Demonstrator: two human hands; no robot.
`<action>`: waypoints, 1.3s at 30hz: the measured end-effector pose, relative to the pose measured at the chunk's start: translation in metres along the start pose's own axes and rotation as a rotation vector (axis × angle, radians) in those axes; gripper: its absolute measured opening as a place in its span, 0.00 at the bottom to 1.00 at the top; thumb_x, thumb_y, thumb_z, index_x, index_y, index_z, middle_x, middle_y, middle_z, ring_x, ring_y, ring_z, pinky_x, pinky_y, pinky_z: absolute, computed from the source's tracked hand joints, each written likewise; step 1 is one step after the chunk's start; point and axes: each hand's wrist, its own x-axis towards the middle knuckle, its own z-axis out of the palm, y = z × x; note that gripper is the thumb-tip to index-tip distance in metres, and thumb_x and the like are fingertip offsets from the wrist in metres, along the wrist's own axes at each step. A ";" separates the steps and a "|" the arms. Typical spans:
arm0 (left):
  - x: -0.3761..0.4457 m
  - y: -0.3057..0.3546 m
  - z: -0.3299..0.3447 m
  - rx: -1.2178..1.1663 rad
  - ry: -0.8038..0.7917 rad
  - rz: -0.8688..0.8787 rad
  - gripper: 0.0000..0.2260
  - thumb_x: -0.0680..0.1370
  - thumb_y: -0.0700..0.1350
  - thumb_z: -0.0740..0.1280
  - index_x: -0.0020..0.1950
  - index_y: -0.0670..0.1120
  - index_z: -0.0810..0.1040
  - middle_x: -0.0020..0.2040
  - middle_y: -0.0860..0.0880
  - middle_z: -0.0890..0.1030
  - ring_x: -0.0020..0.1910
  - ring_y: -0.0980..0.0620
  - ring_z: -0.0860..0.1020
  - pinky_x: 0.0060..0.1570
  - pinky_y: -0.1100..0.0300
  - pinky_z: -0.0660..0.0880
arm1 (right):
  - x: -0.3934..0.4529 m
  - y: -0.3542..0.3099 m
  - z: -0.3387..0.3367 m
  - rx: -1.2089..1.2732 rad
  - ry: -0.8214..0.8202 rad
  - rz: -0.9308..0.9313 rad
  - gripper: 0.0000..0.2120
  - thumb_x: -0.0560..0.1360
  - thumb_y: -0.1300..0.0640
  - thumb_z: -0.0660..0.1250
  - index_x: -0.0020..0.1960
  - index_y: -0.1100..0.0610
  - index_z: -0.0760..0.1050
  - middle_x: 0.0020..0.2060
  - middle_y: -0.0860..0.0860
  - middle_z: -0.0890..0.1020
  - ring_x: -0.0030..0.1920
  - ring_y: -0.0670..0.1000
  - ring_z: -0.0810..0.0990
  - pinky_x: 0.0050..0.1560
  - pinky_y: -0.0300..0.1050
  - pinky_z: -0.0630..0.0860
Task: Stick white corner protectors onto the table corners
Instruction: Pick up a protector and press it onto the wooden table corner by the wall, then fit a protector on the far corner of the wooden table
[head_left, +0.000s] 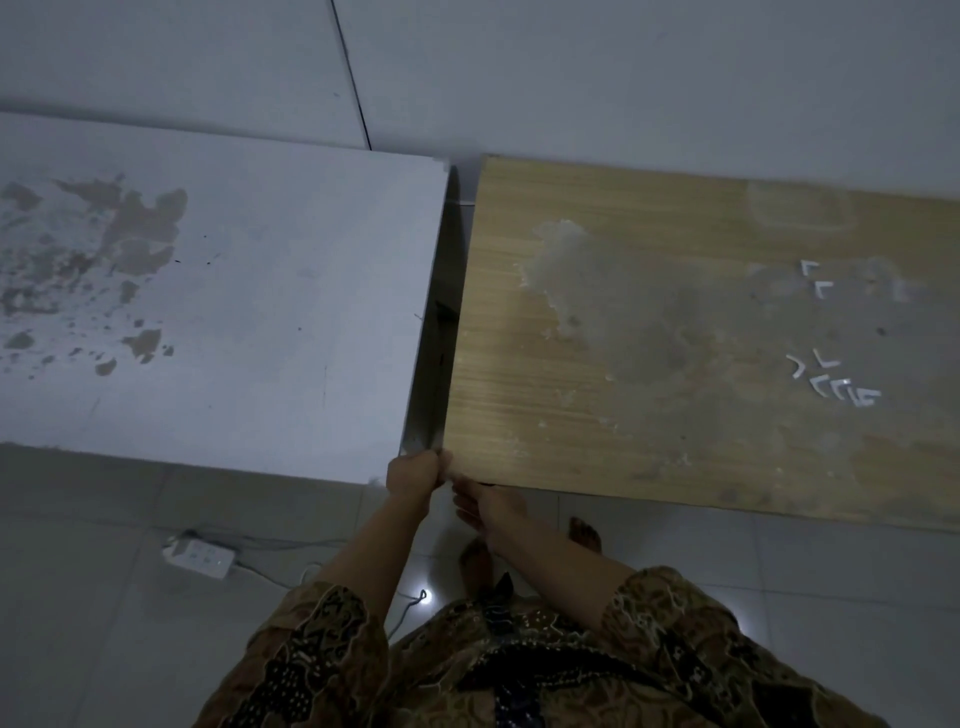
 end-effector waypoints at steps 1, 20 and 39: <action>-0.002 0.002 -0.001 -0.051 -0.015 -0.027 0.06 0.77 0.40 0.65 0.40 0.44 0.77 0.41 0.44 0.79 0.40 0.50 0.78 0.44 0.55 0.79 | -0.001 0.000 0.000 0.004 0.000 0.001 0.11 0.70 0.61 0.75 0.51 0.64 0.80 0.41 0.55 0.84 0.37 0.50 0.82 0.36 0.41 0.79; -0.024 0.061 0.022 0.264 0.140 0.397 0.17 0.76 0.42 0.64 0.64 0.41 0.75 0.61 0.41 0.77 0.62 0.41 0.74 0.59 0.54 0.70 | -0.027 -0.042 -0.063 -0.554 -0.218 0.038 0.10 0.80 0.53 0.61 0.49 0.56 0.79 0.41 0.50 0.82 0.36 0.47 0.79 0.36 0.38 0.75; -0.058 0.103 0.257 0.719 -0.076 0.945 0.14 0.75 0.40 0.66 0.60 0.42 0.76 0.60 0.41 0.76 0.63 0.40 0.70 0.64 0.52 0.66 | -0.038 -0.159 -0.286 -0.318 0.351 -0.518 0.09 0.80 0.59 0.62 0.50 0.62 0.80 0.39 0.53 0.83 0.33 0.47 0.78 0.29 0.32 0.72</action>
